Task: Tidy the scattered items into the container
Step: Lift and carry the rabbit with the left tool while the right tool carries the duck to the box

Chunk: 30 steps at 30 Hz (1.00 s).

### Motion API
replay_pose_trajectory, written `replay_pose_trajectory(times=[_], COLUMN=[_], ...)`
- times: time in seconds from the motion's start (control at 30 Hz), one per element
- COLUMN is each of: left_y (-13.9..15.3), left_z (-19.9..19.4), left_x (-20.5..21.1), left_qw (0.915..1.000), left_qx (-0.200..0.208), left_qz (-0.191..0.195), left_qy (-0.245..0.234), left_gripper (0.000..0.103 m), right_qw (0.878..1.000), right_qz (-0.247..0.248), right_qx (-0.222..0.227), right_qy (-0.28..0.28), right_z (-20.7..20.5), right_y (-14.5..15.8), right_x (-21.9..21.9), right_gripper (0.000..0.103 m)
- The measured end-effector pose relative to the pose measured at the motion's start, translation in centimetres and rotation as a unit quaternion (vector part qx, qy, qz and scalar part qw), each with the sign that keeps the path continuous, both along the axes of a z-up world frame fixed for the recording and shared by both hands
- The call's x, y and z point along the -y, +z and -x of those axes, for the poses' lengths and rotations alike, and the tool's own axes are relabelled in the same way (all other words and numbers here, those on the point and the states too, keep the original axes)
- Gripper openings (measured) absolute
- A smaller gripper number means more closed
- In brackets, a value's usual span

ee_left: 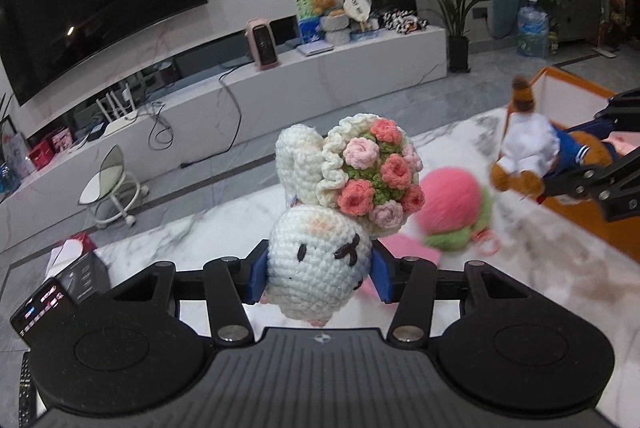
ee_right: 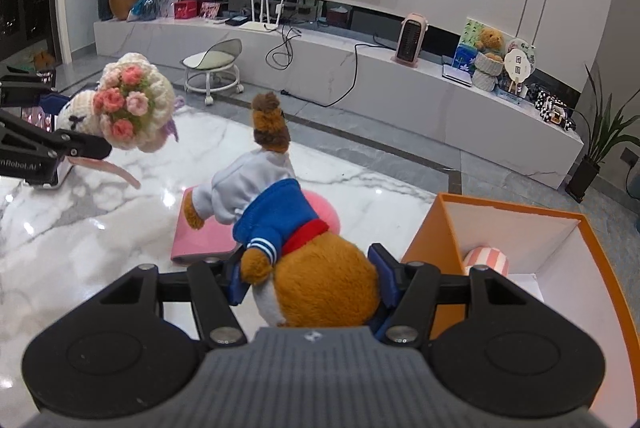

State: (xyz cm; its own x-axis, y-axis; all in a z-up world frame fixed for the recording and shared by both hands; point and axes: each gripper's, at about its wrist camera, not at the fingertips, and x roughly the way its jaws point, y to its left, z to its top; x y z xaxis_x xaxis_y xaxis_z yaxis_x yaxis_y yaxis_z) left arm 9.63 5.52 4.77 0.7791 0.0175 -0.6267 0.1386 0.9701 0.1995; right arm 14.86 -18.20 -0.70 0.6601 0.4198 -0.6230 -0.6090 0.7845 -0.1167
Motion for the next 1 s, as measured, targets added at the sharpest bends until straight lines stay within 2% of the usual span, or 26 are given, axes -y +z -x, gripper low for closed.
replay_pose_trajectory(times=[0.5,1.0], left_y=[2.4,2.5], left_z=[-1.7,-4.0], left_x=[6.5,11.7], left_qw=[0.9975,0.9931], left_qx=[0.044,0.054], left_qz=[0.042,0.079], left_qy=[-0.037,-0.066], left_gripper=[0.059,0.059], right_qw=[0.995,0.986], right_qz=[-0.070,-0.102], right_qx=[0.036,0.052], right_qy=[-0.069,-0.118], right_z=[0.4,-0.3], right_y=[3.8,5.4], right_x=[5.3,9.5], right_gripper=[0.062,0.062])
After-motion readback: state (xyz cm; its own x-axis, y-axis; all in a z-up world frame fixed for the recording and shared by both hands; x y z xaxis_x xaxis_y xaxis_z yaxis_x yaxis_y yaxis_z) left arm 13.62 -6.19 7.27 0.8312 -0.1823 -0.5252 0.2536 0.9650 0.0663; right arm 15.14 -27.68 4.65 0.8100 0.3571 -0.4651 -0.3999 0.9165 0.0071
